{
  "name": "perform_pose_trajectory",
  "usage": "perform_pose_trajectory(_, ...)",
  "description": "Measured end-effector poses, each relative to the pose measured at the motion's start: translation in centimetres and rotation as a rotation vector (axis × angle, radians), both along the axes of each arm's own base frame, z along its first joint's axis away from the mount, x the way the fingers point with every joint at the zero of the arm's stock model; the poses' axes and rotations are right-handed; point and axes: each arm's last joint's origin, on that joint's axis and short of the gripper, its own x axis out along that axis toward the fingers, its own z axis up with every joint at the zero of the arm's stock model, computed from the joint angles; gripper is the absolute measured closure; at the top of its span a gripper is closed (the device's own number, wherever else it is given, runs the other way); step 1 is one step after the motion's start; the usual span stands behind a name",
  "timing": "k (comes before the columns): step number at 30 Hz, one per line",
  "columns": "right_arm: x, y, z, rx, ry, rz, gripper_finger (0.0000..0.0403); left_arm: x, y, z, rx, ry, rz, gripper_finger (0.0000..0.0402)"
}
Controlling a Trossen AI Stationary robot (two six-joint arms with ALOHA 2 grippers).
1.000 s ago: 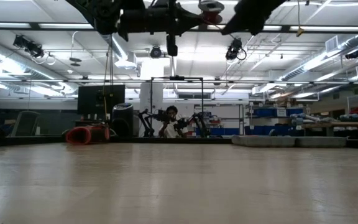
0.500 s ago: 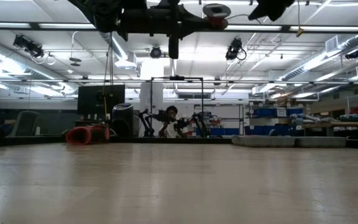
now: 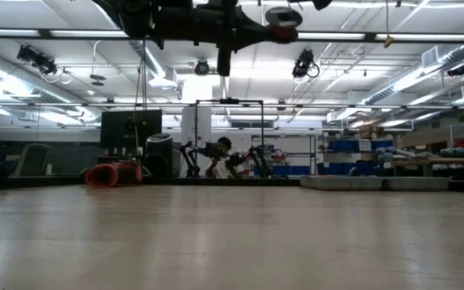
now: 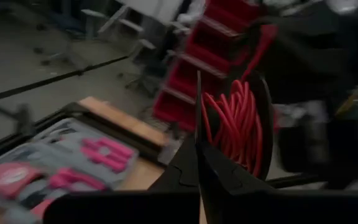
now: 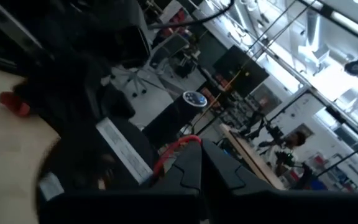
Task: Coil cords
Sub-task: Coil the red wire on the black spool
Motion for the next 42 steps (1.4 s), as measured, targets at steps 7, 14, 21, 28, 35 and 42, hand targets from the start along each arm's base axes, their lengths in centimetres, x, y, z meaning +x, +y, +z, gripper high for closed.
perform_pose_trajectory(7, 1.3, -0.3, -0.7, -0.022, 0.012, -0.032, 0.0403, -0.1, 0.5, -0.6, 0.029, 0.067, 0.178, 0.0401)
perform_pose_trajectory(14, 3.4, -1.2, -2.1, -0.014, 0.003, -0.059, 0.0398, -0.1, 0.4, -0.7, 0.056, 0.084, 0.263, 0.0401)
perform_pose_trajectory(21, 5.1, -0.9, -3.6, -0.007, 0.019, 0.013, 0.0391, 0.2, -0.6, -0.1, 0.156, 0.046, 0.325, 0.0401)
perform_pose_trajectory(28, 5.4, -0.9, -3.8, 0.009, 0.003, 0.017, 0.0397, 0.2, -0.9, 0.3, 0.189, 0.007, 0.352, 0.0401)
perform_pose_trajectory(35, 5.4, -0.8, -3.9, 0.012, 0.009, 0.03, 0.0394, 0.2, -1.0, 0.7, 0.183, -0.032, 0.352, 0.0401)
perform_pose_trajectory(42, 5.6, -0.8, -4.2, 0.011, 0.034, 0.08, 0.0358, 0.3, -1.2, 0.9, 0.167, -0.059, 0.323, 0.0401)
